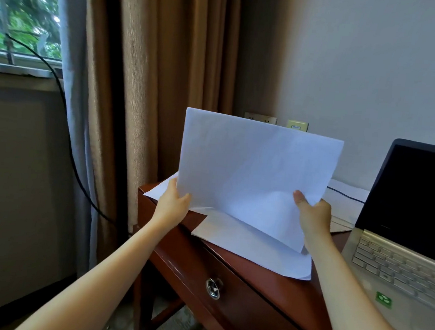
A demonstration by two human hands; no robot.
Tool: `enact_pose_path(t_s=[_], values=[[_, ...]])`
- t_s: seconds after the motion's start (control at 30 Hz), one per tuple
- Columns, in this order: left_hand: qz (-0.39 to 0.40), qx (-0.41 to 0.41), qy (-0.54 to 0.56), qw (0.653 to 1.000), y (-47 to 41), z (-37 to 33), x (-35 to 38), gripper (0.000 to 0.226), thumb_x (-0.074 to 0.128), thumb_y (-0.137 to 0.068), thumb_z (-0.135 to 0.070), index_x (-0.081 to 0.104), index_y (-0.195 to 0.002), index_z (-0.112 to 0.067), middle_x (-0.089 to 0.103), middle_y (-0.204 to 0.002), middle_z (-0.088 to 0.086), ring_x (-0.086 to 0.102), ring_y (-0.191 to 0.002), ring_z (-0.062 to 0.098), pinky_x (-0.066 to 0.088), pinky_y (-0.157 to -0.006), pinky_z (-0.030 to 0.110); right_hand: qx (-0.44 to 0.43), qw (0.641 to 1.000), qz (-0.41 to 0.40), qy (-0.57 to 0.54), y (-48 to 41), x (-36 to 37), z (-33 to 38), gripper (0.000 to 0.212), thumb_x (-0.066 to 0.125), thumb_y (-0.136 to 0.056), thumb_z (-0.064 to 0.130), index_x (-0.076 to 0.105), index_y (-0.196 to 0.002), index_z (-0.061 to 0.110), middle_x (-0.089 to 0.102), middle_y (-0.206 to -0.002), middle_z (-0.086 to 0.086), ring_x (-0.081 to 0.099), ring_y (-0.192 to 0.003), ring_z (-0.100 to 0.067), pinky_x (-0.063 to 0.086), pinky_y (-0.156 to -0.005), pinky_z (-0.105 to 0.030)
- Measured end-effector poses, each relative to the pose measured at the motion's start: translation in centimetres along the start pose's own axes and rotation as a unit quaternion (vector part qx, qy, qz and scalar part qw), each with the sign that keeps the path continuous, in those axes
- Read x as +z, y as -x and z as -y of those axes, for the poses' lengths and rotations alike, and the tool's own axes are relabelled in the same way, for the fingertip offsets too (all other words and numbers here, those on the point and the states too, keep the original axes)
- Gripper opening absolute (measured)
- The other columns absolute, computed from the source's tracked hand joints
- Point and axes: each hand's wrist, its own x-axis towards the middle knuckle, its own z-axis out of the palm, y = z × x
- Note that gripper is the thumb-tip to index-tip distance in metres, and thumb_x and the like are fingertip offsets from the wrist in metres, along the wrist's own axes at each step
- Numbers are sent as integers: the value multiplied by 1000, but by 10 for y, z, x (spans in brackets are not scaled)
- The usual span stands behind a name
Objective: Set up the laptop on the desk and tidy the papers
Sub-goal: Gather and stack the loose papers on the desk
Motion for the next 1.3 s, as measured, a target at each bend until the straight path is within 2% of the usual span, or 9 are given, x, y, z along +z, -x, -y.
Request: enact_pose_path(t_s=[0.2,0.37,0.47,0.67,0.83,0.97,1.03,1.17,1.3], values=[[142,-33,-228,963,10,-23,10,61,54,-92,-35,30,-142,-10,43,-142,11,45,-126,27,40,-93,31,84,993,-85,-2,-8,-9,-9,35,56,-92,17,54,-118,-6,58,-123,-19,53,-100,-27,42,-90,-35],[186,-8,-453,872,29,-36,30,95,57,-72,-72,38,-137,-6,49,-132,12,50,-119,29,47,-91,34,110,989,-96,2,-7,-10,-8,38,54,-93,17,50,-120,-9,57,-120,-20,53,-101,-30,42,-89,-36],[195,-15,-472,860,27,-32,40,82,57,-66,-77,59,-116,-11,59,-110,6,56,-103,25,51,-84,30,112,989,-96,8,-4,-7,-7,39,54,-93,18,49,-120,-10,51,-102,-12,54,-105,-33,41,-85,-35],[204,-47,-466,859,24,-38,40,72,66,-69,-66,54,-121,-18,58,-113,1,54,-106,23,45,-94,33,123,988,-96,-6,-4,-4,-12,19,55,-92,21,47,-98,5,49,-97,-7,45,-89,-21,36,-77,-29],[197,-31,-407,891,27,-35,39,58,71,-75,-48,55,-117,-12,58,-106,3,56,-99,21,47,-84,27,121,988,-92,-6,-3,-2,-12,21,55,-92,21,50,-103,3,48,-100,-9,46,-90,-21,36,-78,-29],[116,-5,-309,944,36,-27,42,19,59,-83,-21,46,-70,-14,48,-69,1,49,-62,16,36,-52,19,119,987,-99,-32,-3,-4,-10,34,54,-92,17,52,-121,-2,49,-102,-6,47,-91,-20,36,-80,-26],[87,-6,-210,974,37,-19,40,19,51,-89,-21,45,-72,-16,57,-79,4,61,-68,22,46,-57,23,127,986,-101,-45,-2,-5,-9,28,54,-92,15,53,-116,2,49,-101,-6,48,-91,-20,38,-81,-27],[4,-85,71,994,31,-5,28,24,42,-98,-20,49,-120,-12,53,-101,0,57,-66,12,57,-65,28,133,984,-105,-62,-2,-5,-8,37,56,-91,14,51,-123,-4,53,-104,-8,49,-92,-18,40,-82,-28],[-81,-114,126,982,22,7,21,22,36,-98,-24,57,-99,-16,60,-110,9,58,-104,29,51,-91,47,144,982,-95,-76,0,-6,-5,39,55,-92,14,49,-125,-5,55,-126,-16,47,-94,-18,39,-82,-28]])
